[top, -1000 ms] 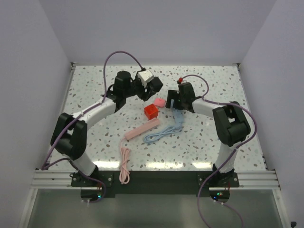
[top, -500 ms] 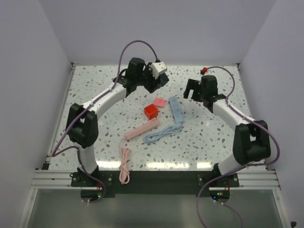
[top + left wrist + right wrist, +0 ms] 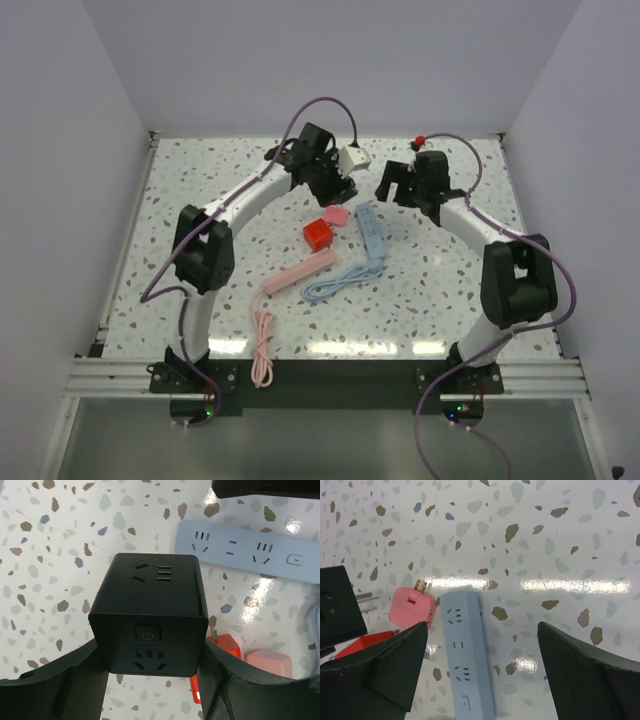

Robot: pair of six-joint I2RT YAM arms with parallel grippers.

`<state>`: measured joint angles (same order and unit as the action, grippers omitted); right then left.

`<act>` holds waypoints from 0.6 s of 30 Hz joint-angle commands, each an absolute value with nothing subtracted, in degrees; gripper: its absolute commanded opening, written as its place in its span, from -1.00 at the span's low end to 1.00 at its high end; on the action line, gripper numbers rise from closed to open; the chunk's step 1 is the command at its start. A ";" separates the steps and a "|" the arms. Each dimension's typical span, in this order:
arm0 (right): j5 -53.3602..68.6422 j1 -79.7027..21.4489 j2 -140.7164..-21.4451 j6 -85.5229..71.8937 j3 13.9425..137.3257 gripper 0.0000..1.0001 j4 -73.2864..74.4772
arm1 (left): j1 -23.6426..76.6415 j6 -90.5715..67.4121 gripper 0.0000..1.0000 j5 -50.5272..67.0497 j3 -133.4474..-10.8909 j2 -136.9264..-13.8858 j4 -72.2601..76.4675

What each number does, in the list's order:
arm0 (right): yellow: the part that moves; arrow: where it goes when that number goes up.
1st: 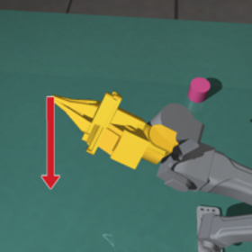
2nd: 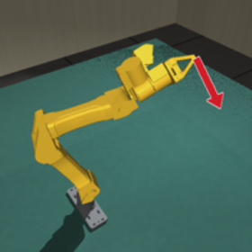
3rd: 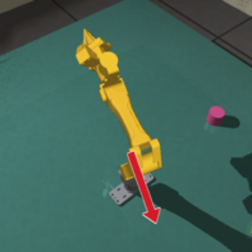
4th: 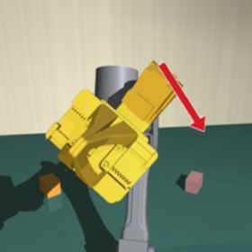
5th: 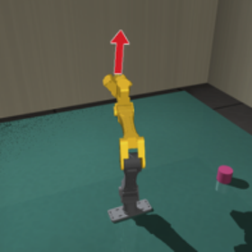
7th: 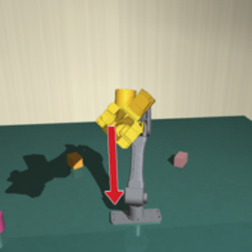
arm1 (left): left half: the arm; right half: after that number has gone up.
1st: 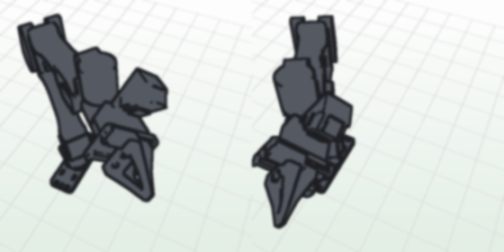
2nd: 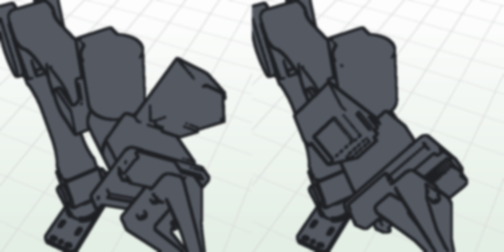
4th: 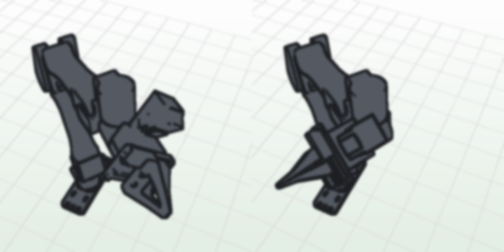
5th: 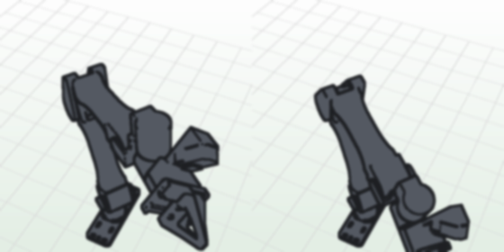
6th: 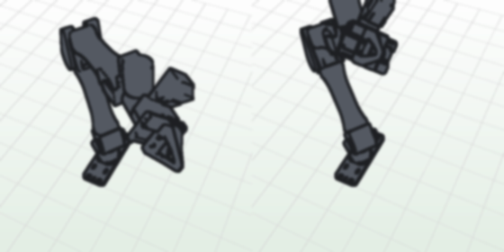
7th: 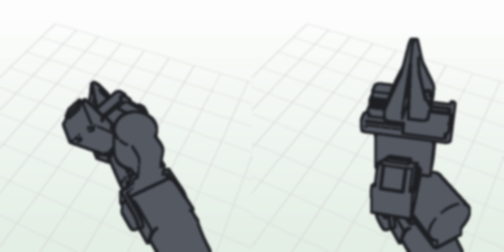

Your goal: Insert the plug

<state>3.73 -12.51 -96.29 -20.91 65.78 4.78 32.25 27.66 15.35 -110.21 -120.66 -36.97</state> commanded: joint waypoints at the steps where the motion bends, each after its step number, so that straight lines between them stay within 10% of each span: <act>1: 4.57 -12.57 -97.29 -21.27 65.14 0.87 2.83 | 34.27 29.00 -1.00 13.54 -114.51 -121.98 -40.86; 18: 0.18 -13.36 -106.35 -21.01 64.60 0.72 4.57 | 36.12 30.76 -1.00 15.73 -122.34 -127.97 -47.02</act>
<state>2.13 -12.82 -105.69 -20.97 64.27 5.02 35.92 29.19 14.55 -118.39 -127.63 -45.74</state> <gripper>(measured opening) 0.862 0.667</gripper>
